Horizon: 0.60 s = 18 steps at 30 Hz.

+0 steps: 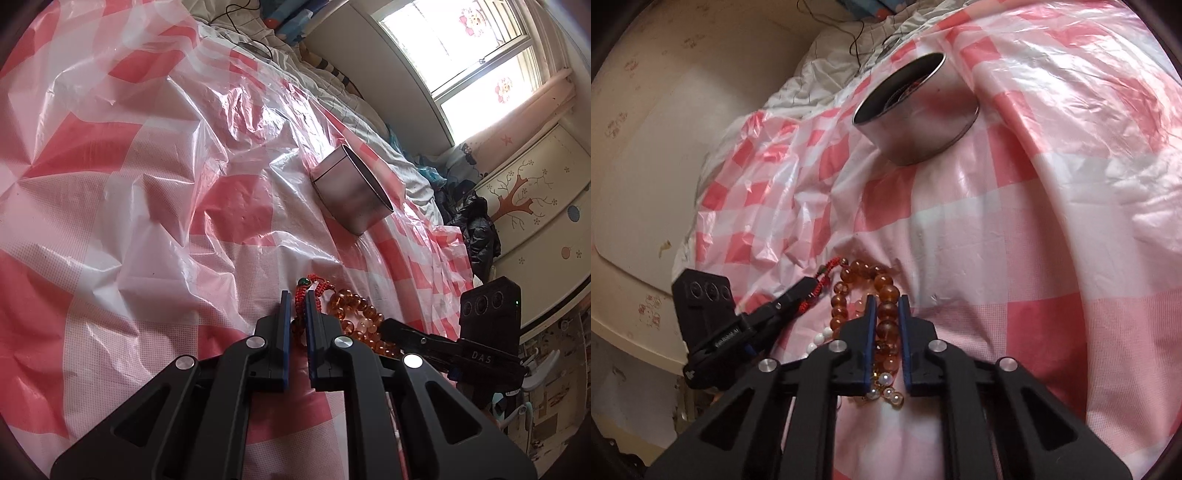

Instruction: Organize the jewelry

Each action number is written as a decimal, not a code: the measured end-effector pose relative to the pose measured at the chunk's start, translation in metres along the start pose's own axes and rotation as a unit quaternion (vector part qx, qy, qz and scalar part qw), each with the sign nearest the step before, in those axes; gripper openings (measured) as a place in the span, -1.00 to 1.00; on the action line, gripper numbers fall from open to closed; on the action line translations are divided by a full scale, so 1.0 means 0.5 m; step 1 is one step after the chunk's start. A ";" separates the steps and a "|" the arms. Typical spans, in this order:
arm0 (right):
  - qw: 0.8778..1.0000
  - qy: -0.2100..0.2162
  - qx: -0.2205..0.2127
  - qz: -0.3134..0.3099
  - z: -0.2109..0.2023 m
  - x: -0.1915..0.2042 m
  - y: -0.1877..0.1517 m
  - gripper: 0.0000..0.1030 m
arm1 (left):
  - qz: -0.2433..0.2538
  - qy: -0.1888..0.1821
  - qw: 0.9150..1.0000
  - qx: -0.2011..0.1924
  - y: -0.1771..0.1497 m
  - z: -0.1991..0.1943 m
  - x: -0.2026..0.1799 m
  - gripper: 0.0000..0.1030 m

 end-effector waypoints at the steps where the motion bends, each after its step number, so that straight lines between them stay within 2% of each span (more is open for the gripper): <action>1: 1.000 0.013 -0.011 0.004 -0.007 0.002 0.001 -0.76 | 0.000 0.000 1.000 0.000 0.000 0.000 0.000 -0.86; 6: 0.993 0.091 -0.070 0.011 -0.052 0.021 0.004 -0.76 | 0.000 0.000 1.000 0.000 0.000 0.000 0.000 -0.86; 11: 0.970 0.195 -0.140 0.036 -0.125 0.020 0.003 -0.76 | 0.000 0.000 1.000 0.000 0.000 0.000 0.000 -0.86; 16: 0.952 0.236 -0.176 0.082 -0.155 -0.025 0.000 -0.76 | -0.001 -0.001 1.000 0.000 0.001 0.000 0.000 -0.86; 18: 0.951 0.238 -0.181 0.080 -0.162 -0.026 0.000 -0.76 | -0.001 -0.001 1.000 0.000 0.001 0.000 0.000 -0.86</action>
Point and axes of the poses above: each gripper's, at about its wrist camera, not at the fingertips, and z roughly the way its jaws point, x to its left, y to its top, the point moved 8 cm from there along z, roughly the way its jaws point, and after that the axes turned 1 degree about -y, right-handed, at the moved point
